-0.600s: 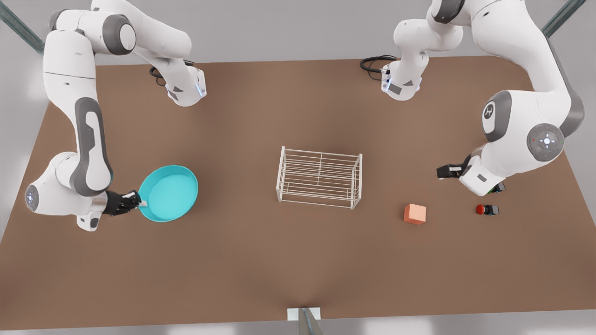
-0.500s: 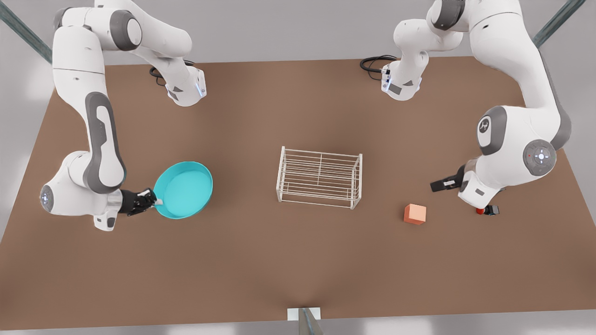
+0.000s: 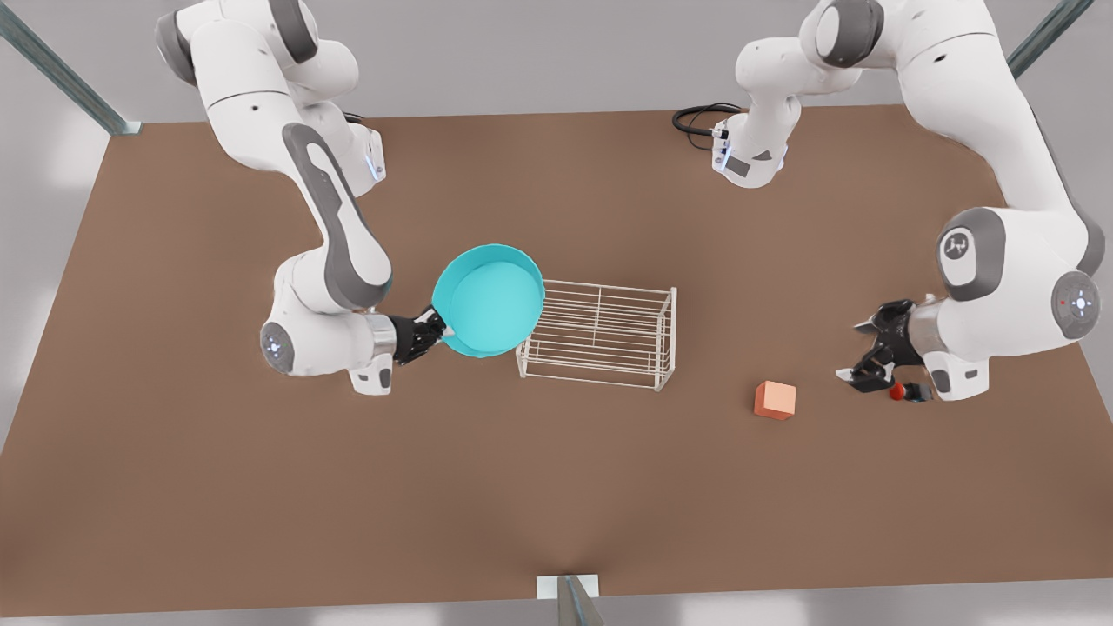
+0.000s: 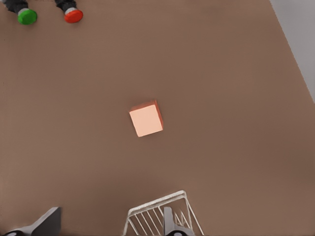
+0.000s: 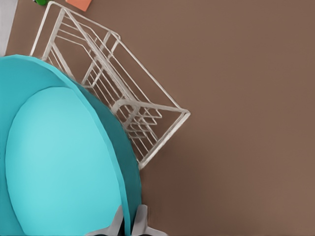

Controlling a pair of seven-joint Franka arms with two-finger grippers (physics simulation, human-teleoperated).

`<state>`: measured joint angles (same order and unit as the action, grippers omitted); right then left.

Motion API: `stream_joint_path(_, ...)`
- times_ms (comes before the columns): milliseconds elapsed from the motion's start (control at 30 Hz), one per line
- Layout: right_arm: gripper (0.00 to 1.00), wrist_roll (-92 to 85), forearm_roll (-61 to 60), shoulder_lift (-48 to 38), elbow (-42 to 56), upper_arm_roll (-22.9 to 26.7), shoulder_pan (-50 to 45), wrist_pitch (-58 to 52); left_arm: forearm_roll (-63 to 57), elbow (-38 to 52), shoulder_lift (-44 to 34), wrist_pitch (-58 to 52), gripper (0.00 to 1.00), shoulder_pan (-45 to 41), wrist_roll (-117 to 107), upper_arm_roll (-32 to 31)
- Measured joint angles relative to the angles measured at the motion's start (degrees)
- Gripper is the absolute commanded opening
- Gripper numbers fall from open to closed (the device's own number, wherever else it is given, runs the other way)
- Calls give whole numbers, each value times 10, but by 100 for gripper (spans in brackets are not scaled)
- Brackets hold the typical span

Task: Place the plate on the shelf with right arm and place the red button switch in the plate with left arm

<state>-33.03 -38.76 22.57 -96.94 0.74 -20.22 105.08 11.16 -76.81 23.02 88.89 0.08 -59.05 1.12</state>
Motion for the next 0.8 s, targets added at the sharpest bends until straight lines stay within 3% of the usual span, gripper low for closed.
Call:
stream_joint_path(167, 22, 70, -15, 16, 12, 1, -77, 41, -97, -84, 37, 71, 100, 30, -95, 2)
stream_joint_path(367, 22, 151, -20, 58, 54, 4, -139, 94, -133, -82, 110, 190, 100, 123, -129, 2)
stream_joint_path(600, 25, 232, -22, 89, 72, 5, -178, 153, -140, -81, 161, 298, 100, 154, -115, 2)
stream_joint_path(633, 72, 242, -21, 90, 72, 5, -180, 159, -138, -83, 165, 309, 100, 167, -110, 0)
stream_joint_path(667, 100, 252, -21, 91, 72, 6, -181, 164, -134, -86, 169, 320, 100, 177, -104, -1)
stream_joint_path(800, 100, 285, -17, 60, 70, 30, -182, 173, -125, -124, 175, 366, 100, 188, -77, -3)
